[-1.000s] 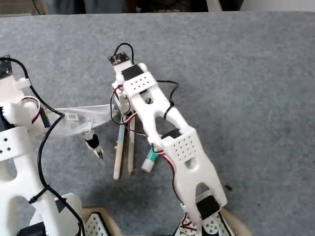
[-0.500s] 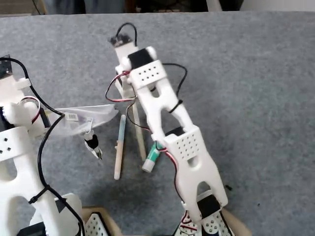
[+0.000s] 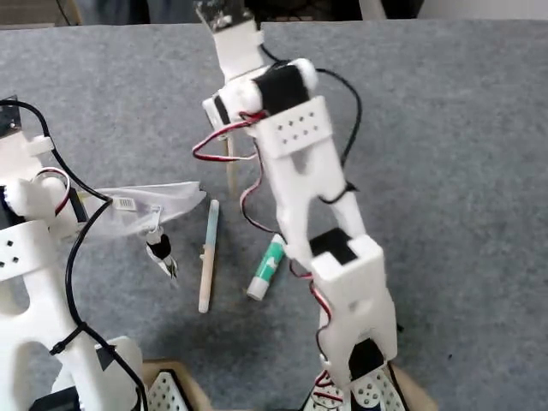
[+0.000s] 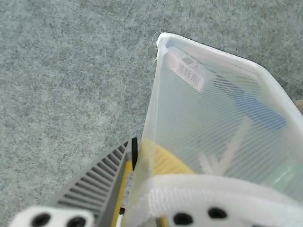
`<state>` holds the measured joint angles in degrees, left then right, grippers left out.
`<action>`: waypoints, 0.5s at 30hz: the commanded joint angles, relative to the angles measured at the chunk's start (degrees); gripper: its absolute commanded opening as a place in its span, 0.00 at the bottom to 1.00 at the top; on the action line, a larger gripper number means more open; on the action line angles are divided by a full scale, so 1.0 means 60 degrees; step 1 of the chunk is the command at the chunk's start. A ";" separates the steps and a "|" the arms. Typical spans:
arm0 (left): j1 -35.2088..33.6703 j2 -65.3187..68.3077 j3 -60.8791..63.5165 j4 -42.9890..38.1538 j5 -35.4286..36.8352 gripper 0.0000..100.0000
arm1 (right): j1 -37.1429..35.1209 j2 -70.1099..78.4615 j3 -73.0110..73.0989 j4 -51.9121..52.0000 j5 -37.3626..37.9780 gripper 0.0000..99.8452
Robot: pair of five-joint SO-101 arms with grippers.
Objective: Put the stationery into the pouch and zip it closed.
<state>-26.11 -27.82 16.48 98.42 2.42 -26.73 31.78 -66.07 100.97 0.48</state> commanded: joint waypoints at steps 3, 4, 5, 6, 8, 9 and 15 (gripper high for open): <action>-0.0447 0.0747 0.0681 0.0103 -0.0029 0.03 | -0.0029 -0.1912 -0.0447 0.0044 0.0103 0.01; -0.0447 0.0747 0.0681 0.0103 -0.0029 0.03 | -0.0044 -0.2117 -0.0447 0.0044 0.0103 0.01; -0.0447 0.0747 0.0681 0.0103 -0.0029 0.03 | -0.0161 -0.2322 -0.0447 0.0044 0.0088 0.01; -0.0447 0.0762 0.0681 0.0088 -0.0029 0.03 | -0.0308 -0.2498 -0.0447 0.0044 0.0088 0.01; -0.0447 0.0762 0.0681 0.0088 -0.0029 0.03 | -0.0557 -0.2923 -0.0447 0.0044 0.0088 0.01; -0.0447 0.0762 0.0681 0.0088 -0.0029 0.03 | -0.0703 -0.3158 -0.0447 0.0044 0.0088 0.01; -0.0447 0.0733 0.0681 0.0088 -0.0029 0.03 | -0.1289 -0.4476 -0.0505 -0.0015 0.0103 0.01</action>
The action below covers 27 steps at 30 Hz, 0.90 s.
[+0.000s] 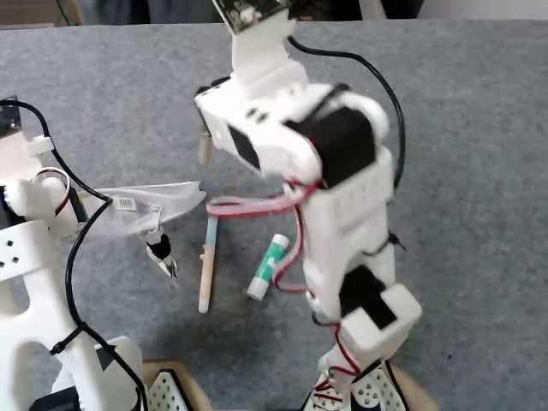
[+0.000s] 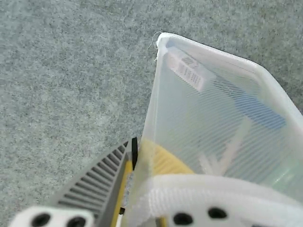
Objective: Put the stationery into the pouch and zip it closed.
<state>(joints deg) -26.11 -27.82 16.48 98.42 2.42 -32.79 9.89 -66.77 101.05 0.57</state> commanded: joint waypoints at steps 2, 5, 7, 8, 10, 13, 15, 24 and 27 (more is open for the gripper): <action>-0.0447 0.0733 0.0681 0.0088 -0.0029 0.03 | -0.0366 -0.1194 -0.0388 -0.0073 0.0088 0.01; -0.0447 0.0733 0.0681 0.0088 -0.0029 0.03 | -0.0513 -0.1722 -0.0388 -0.0322 0.0088 0.01; -0.0447 0.0733 0.0681 0.0088 -0.0029 0.03 | -0.0674 -0.2103 -0.0388 -0.0469 0.0088 0.01; -0.0447 0.0747 0.0681 0.0088 -0.0029 0.03 | -0.0777 -0.2278 -0.0388 -0.0527 0.0132 0.01; -0.0447 0.0762 0.0681 0.0088 -0.0029 0.03 | -0.1040 -0.2630 -0.0388 -0.0659 0.0454 0.01; -0.0447 0.0791 0.0681 0.0088 -0.0029 0.03 | -0.1436 -0.3099 -0.0388 -0.0908 0.0821 0.01; -0.0447 0.0791 0.0681 0.0088 -0.0029 0.03 | -0.1626 -0.3377 -0.0388 -0.1070 0.0835 0.01; -0.0447 0.0791 0.0681 0.0088 -0.0029 0.03 | -0.2637 -0.4051 -0.0359 -0.1128 0.0835 0.01; -0.0447 0.0791 0.0681 0.0103 -0.0029 0.03 | -0.2872 -0.3949 -0.0330 -0.1231 0.0835 0.01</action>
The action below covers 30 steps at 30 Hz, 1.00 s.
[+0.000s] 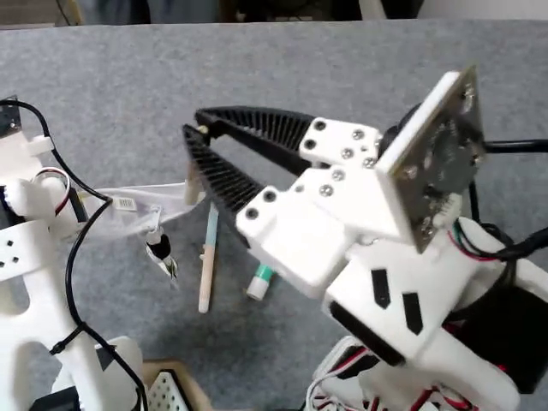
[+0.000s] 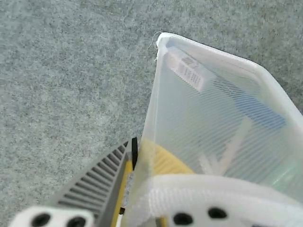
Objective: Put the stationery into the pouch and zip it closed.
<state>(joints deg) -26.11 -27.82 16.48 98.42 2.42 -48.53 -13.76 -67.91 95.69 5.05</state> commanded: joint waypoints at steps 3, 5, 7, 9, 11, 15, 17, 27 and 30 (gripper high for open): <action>-0.0227 0.0806 0.0711 0.0117 -0.0044 0.03 | -0.0278 0.0271 -0.0183 -0.0645 0.0088 0.01; 0.0154 0.0733 0.0916 0.0103 -0.0059 0.03 | -0.0308 0.0432 -0.0154 -0.0864 0.0029 0.01; 0.0505 0.0718 0.0974 0.0103 -0.0059 0.03 | -0.0586 0.0579 -0.0154 -0.0982 0.0073 0.01; 0.0681 0.0718 0.0960 0.0088 -0.0029 0.03 | -0.0777 0.0755 -0.0183 -0.0982 0.0088 0.01; 0.0696 0.0718 0.0974 -0.0029 -0.0015 0.03 | -0.0821 0.0945 -0.0198 -0.0982 0.0088 0.01; 0.0696 0.0718 0.1004 -0.0088 -0.0015 0.03 | -0.0835 0.1194 -0.0212 -0.0996 0.0088 0.01; 0.0696 0.0718 0.0974 -0.0088 -0.0015 0.03 | -0.0835 0.1341 -0.0212 -0.1084 0.0088 0.01; 0.0696 0.0718 0.0974 -0.0088 -0.0015 0.03 | -0.0835 0.2073 -0.0212 -0.1319 0.0088 0.01; 0.0696 0.0718 0.0974 -0.0088 -0.0015 0.03 | -0.0850 0.2322 -0.0198 -0.1319 0.0088 0.01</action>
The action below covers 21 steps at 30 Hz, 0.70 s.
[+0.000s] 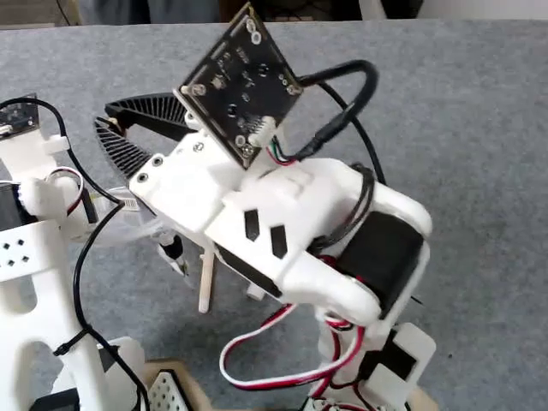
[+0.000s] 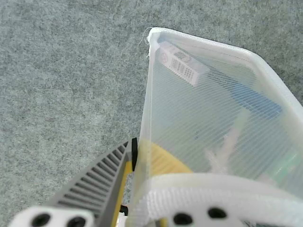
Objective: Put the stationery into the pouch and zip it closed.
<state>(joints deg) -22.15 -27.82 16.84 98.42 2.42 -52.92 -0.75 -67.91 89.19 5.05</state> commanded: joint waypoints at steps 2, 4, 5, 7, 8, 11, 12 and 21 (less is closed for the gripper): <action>0.0037 0.0718 0.0916 -0.0088 -0.0015 0.03 | -0.0117 0.0374 -0.0198 -0.0234 0.0088 0.01; 0.0037 0.0718 0.0916 -0.0088 -0.0015 0.03 | -0.0117 0.0549 -0.0212 -0.0234 0.0088 0.01; 0.0037 0.0718 0.0916 -0.0088 -0.0015 0.03 | -0.0117 0.0623 -0.0212 -0.0234 0.0088 0.01; 0.0037 0.0718 0.0916 -0.0088 -0.0015 0.03 | -0.0117 0.0755 -0.0212 -0.0234 0.0088 0.01; 0.0037 0.0718 0.0916 -0.0088 -0.0015 0.03 | -0.0117 0.0813 -0.0212 -0.0234 0.0088 0.01; 0.0037 0.0718 0.0916 -0.0088 -0.0015 0.03 | -0.0117 0.0916 -0.0183 -0.0161 0.0103 0.01; 0.0007 0.0718 0.0916 -0.0088 -0.0015 0.03 | -0.0117 0.0930 -0.0154 -0.0132 0.0220 0.01; -0.0022 0.0718 0.0916 -0.0088 -0.0015 0.03 | -0.0117 0.1048 -0.0139 0.1011 0.1172 0.01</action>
<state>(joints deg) -22.15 -27.82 16.84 98.42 2.42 -53.01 5.05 -67.91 93.32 10.77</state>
